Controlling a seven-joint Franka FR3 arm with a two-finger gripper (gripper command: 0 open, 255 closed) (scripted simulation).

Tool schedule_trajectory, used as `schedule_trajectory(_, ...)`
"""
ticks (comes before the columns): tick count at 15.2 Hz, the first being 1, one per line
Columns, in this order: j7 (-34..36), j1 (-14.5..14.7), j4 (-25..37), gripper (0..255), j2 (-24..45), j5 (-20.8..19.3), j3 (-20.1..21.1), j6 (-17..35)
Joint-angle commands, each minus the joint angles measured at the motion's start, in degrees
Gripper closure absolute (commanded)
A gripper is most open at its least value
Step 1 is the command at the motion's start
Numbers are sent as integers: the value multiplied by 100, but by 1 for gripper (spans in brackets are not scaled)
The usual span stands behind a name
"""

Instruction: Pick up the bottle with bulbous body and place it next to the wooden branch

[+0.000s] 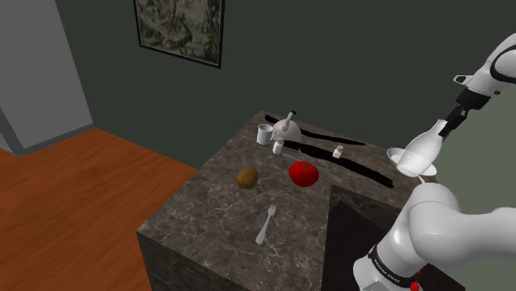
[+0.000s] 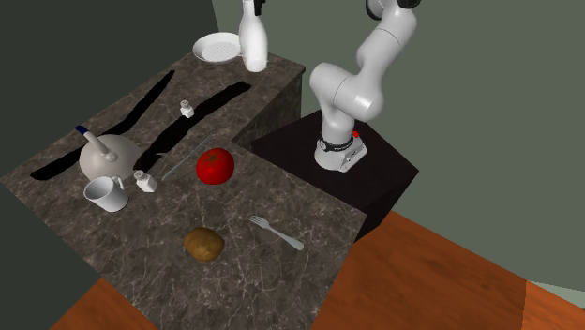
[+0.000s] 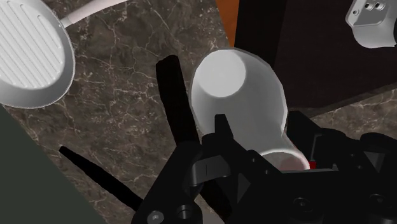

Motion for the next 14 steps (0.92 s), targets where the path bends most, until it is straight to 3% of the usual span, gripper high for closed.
schedule_trajectory(1, 30, -53, -174, 255, -88, -55, -39, 90)
schedule_trajectory(14, 160, -303, -1128, 255, -549, -524, -503, 691)
